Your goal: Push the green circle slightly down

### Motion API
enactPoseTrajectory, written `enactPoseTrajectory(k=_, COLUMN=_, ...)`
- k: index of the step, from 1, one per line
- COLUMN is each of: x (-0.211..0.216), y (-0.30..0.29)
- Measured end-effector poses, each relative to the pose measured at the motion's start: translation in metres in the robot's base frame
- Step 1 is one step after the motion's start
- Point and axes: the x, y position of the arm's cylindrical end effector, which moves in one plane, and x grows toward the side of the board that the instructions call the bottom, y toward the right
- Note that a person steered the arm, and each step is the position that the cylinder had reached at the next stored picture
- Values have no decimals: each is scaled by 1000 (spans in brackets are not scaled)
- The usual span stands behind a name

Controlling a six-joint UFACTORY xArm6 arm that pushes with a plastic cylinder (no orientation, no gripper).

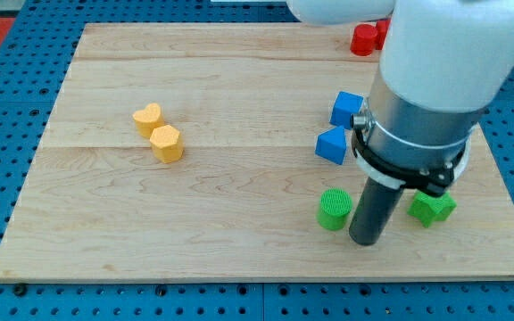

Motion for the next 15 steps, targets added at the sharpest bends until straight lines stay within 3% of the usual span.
enactPoseTrajectory(k=1, x=-27, y=-17)
enactPoseTrajectory(k=3, x=-3, y=-123)
enactPoseTrajectory(k=5, x=-12, y=-41)
enactPoseTrajectory(k=7, x=-87, y=-82)
enactPoseTrajectory(k=8, x=-70, y=-148)
enactPoseTrajectory(k=9, x=-50, y=-165)
enactPoseTrajectory(k=10, x=-79, y=-154)
enactPoseTrajectory(k=12, x=-84, y=-90)
enactPoseTrajectory(k=15, x=-51, y=-139)
